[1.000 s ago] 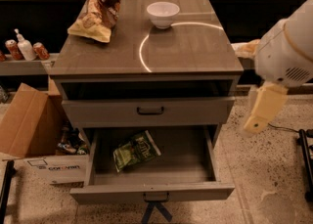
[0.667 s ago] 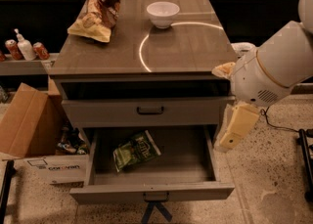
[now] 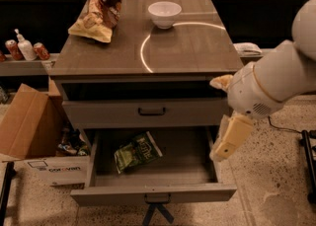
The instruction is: Pick green jalapeno chip bag from middle drawer and place on counter
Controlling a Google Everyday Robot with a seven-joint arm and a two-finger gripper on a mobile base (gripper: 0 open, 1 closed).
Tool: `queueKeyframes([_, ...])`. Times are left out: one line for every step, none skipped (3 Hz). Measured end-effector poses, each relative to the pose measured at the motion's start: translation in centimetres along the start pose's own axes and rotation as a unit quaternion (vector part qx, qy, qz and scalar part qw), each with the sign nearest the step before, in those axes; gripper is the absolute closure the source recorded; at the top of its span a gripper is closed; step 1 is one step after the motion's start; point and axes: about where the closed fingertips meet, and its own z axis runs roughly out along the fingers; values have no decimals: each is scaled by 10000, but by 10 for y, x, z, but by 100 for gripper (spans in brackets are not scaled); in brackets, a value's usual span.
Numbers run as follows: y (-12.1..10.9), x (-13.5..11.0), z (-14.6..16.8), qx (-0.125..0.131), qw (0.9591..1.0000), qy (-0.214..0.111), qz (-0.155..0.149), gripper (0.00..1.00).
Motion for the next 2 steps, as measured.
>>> queueKeyframes([8, 6, 57, -378, 9988, -185, 245, 0])
queueKeyframes([14, 2, 112, -707, 9956, -344, 512, 0])
